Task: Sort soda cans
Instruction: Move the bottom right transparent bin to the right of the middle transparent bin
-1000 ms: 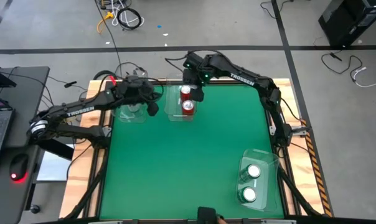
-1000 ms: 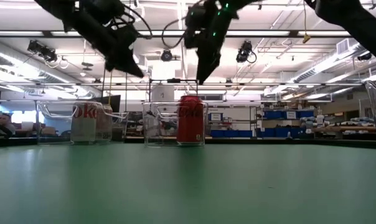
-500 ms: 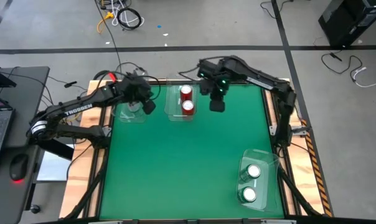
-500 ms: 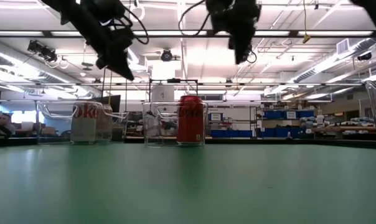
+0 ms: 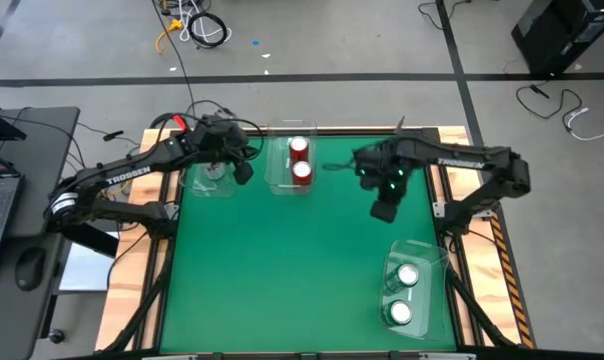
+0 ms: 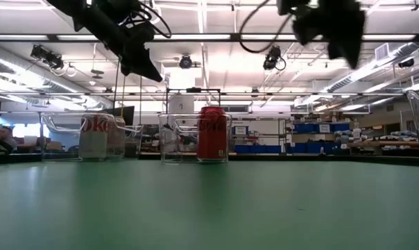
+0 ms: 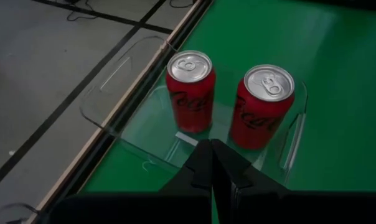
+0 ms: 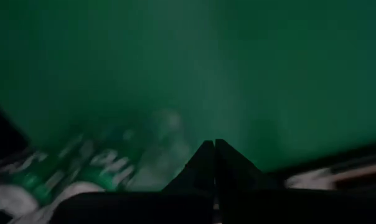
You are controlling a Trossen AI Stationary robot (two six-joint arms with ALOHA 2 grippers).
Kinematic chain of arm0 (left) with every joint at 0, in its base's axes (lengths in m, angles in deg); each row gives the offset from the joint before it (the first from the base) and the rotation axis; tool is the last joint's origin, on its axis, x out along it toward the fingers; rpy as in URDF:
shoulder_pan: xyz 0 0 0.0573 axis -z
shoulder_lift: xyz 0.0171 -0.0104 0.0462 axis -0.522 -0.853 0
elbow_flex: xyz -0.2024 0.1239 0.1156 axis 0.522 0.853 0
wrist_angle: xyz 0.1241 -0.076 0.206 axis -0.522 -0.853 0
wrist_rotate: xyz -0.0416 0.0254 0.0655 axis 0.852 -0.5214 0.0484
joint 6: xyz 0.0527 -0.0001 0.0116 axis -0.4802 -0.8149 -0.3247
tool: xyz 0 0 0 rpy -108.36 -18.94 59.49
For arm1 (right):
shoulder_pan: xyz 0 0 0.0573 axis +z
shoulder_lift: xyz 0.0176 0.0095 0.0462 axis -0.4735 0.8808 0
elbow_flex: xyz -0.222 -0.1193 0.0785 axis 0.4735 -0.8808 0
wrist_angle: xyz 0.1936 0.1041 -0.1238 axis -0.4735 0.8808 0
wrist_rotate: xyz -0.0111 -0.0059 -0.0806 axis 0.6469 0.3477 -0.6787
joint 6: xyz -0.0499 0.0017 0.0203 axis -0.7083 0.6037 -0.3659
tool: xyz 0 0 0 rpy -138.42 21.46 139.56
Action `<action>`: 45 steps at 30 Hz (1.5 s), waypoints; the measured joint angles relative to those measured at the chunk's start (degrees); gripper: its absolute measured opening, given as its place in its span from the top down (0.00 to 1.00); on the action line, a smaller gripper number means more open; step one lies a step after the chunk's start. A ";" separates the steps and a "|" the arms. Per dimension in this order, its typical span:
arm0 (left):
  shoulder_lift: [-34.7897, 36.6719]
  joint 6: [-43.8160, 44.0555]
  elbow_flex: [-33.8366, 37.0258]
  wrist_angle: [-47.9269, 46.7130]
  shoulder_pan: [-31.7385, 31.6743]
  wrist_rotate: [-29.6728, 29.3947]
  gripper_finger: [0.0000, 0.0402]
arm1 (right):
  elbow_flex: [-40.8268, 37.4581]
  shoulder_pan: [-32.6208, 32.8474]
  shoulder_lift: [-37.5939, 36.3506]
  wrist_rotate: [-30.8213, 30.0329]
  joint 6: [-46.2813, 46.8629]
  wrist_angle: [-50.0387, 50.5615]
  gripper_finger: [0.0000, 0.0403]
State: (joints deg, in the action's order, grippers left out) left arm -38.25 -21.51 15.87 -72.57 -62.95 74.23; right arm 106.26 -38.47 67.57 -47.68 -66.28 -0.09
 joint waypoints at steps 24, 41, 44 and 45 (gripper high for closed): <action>-0.44 0.17 0.02 0.12 -0.01 -0.08 1.00 | -26.58 21.39 -8.75 3.45 11.46 -24.58 1.00; -0.42 0.66 0.02 0.06 -0.02 -0.15 1.00 | -26.59 21.78 -8.16 -11.59 7.76 -29.13 1.00; -0.42 0.63 0.02 -0.02 -0.02 -0.17 1.00 | -26.59 21.18 -8.16 -15.73 6.54 -29.36 1.00; -0.42 0.63 0.02 -0.07 -0.02 -0.17 1.00 | -26.59 20.93 -8.15 -17.34 6.16 -29.55 1.00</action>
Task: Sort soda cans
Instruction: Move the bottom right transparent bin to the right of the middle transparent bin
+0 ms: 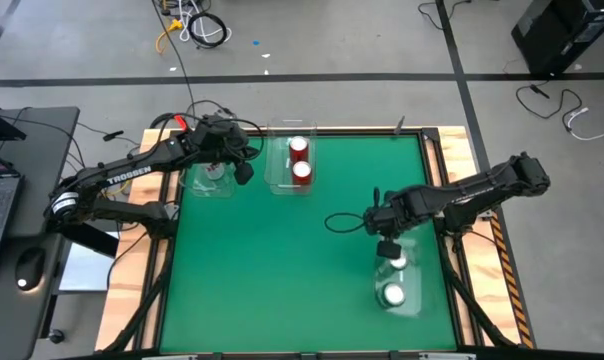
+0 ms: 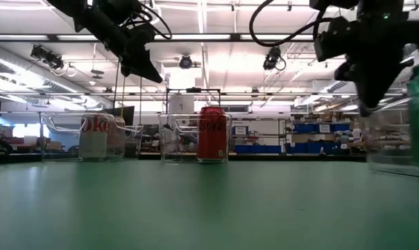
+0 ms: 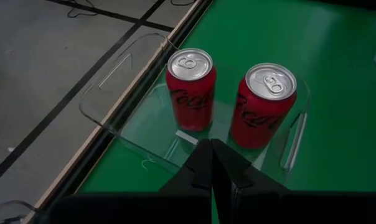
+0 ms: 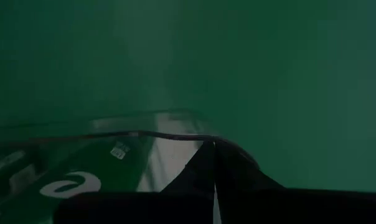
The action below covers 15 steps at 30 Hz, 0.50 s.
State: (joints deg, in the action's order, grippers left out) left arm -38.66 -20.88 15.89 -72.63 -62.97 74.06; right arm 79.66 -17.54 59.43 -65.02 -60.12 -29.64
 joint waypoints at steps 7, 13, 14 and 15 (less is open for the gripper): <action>0.00 -0.01 0.00 -0.12 0.02 -0.02 1.00 | -0.01 -3.07 0.04 -7.12 -2.39 -0.98 1.00; 0.00 -0.04 0.00 -0.52 0.00 -0.04 1.00 | -0.02 -8.11 0.04 -9.34 -7.47 -4.62 1.00; 0.00 -0.04 0.00 -0.50 0.01 -0.04 1.00 | -0.02 -9.26 0.04 -9.35 -8.50 -5.38 1.00; 0.00 -0.04 0.00 -0.50 0.00 -0.04 1.00 | -0.02 -10.42 0.04 -9.39 -9.59 -6.13 1.00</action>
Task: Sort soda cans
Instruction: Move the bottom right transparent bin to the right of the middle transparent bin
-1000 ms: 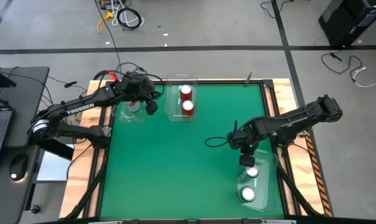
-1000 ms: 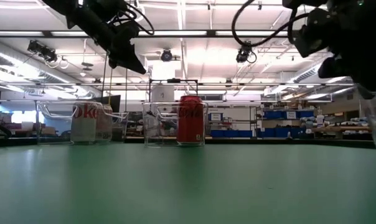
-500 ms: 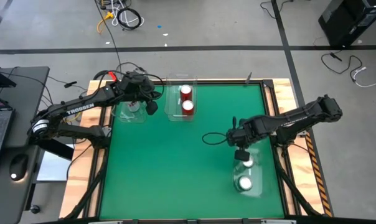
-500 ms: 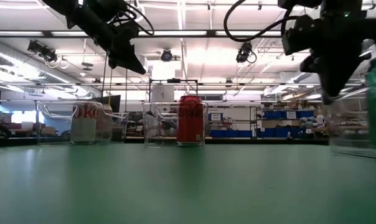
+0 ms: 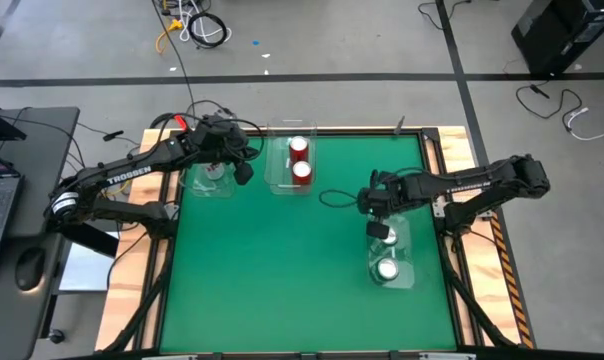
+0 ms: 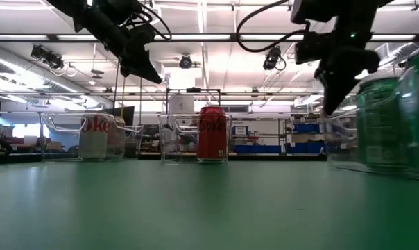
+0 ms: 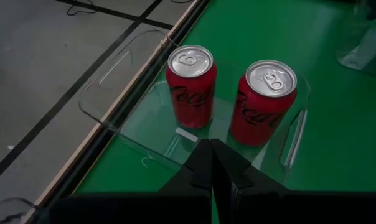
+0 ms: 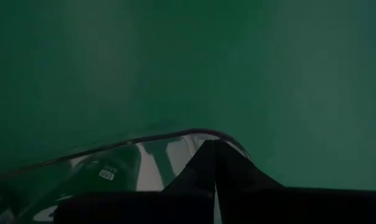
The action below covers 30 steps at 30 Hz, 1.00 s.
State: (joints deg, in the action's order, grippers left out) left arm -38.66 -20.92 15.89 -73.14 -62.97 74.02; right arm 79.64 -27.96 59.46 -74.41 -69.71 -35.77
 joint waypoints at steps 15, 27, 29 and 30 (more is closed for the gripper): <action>0.00 -0.25 0.00 -0.80 0.02 -1.44 1.00 | 4.17 -16.27 0.02 -0.33 -18.76 -8.81 1.00; 0.02 -0.26 0.00 -0.83 0.02 -1.44 1.00 | 18.69 -0.92 -0.07 12.17 -5.11 17.26 1.00; 0.01 -0.44 0.00 -0.83 0.02 -1.44 1.00 | 18.69 3.98 -0.08 14.00 -0.10 19.97 1.00; 0.02 -0.53 0.00 -0.83 0.02 -1.44 1.00 | 18.69 6.59 -0.11 14.68 2.43 20.67 1.00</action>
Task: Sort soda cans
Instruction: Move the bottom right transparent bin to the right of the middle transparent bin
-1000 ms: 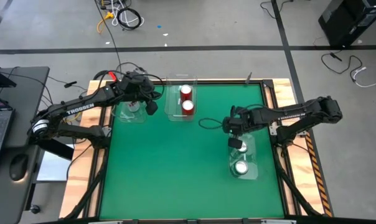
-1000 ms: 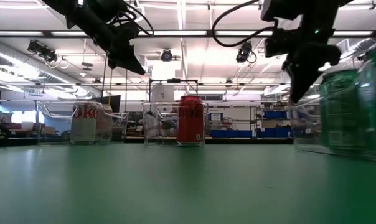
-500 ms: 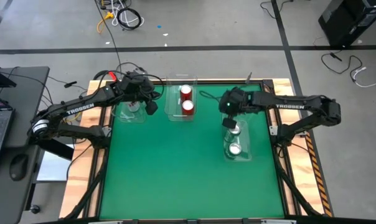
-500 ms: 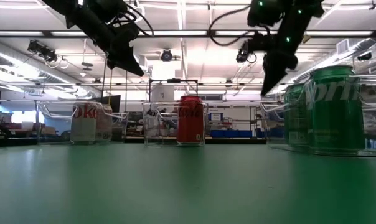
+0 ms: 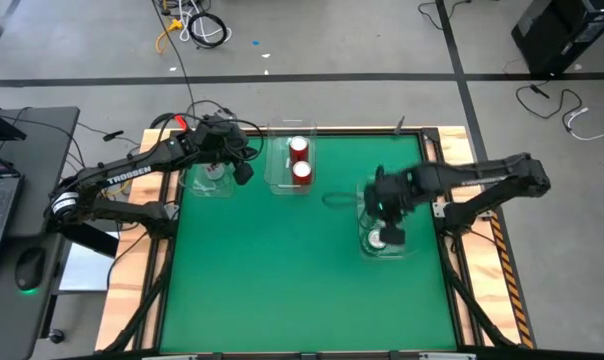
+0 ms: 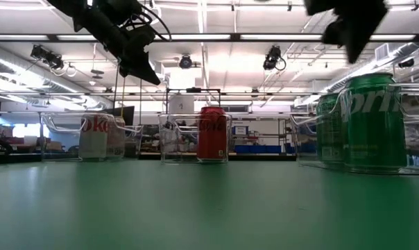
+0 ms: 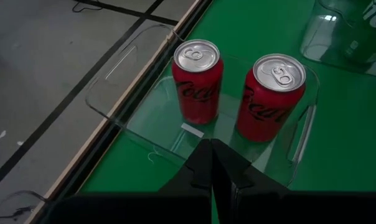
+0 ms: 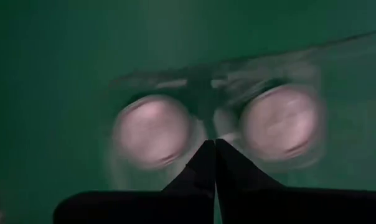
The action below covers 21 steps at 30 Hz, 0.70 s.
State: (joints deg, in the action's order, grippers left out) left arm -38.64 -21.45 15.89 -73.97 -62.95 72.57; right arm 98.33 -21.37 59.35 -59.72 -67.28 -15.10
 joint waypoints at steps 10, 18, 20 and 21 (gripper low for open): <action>0.00 -0.06 0.00 0.04 -0.02 0.00 1.00 | -2.36 19.65 -0.24 4.29 27.06 -0.37 1.00; 0.00 0.50 0.00 0.07 -0.02 0.00 1.00 | -12.29 24.67 -0.22 9.32 33.15 -7.27 1.00; 0.00 0.78 0.00 0.04 -0.02 0.02 1.00 | -14.27 24.68 -0.22 9.53 32.77 -7.26 1.00; 0.00 1.20 0.00 0.04 -0.01 0.02 1.00 | -15.18 24.60 -0.22 9.54 32.24 -7.25 1.00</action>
State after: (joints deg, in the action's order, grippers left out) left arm -38.64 -20.25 15.89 -73.92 -62.96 72.60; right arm 83.15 3.23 59.13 -50.18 -35.04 -22.35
